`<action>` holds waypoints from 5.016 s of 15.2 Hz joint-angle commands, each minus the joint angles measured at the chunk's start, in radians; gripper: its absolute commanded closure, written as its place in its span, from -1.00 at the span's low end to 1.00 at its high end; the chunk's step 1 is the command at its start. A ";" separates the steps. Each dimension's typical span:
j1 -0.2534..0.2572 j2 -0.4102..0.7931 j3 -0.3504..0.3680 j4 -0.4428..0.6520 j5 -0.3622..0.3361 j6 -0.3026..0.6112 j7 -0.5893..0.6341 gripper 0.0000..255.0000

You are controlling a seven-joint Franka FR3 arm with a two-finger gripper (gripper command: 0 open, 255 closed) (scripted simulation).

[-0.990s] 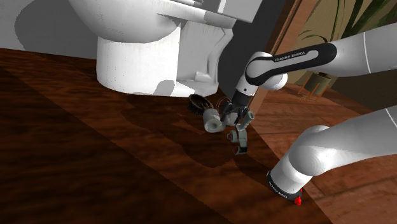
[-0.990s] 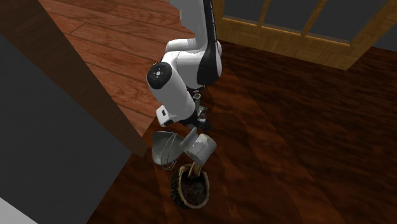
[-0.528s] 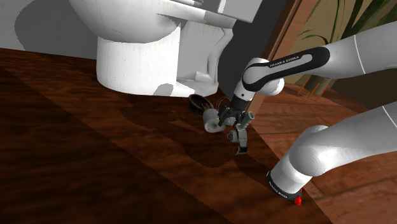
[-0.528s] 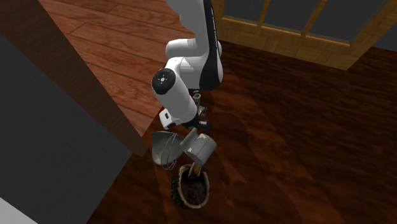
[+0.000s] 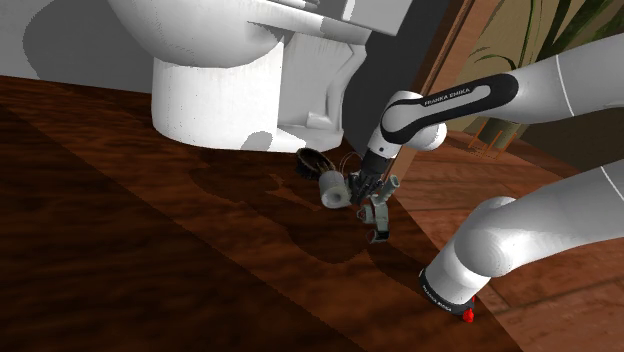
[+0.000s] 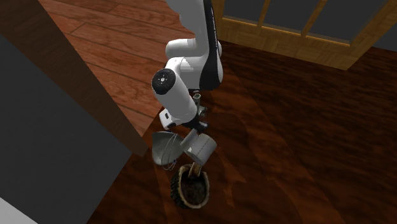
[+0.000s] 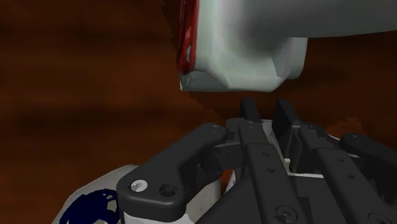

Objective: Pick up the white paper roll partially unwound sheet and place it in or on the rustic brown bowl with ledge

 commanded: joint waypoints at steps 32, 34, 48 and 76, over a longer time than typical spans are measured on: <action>-0.025 -0.186 0.024 0.238 -0.049 -0.414 0.105 1.00; -0.025 -0.191 0.025 0.262 -0.050 -0.442 0.111 1.00; 0.003 0.311 -0.035 0.707 -0.010 -0.403 0.033 1.00; 0.002 0.359 -0.040 0.606 0.009 -0.260 -0.012 -1.00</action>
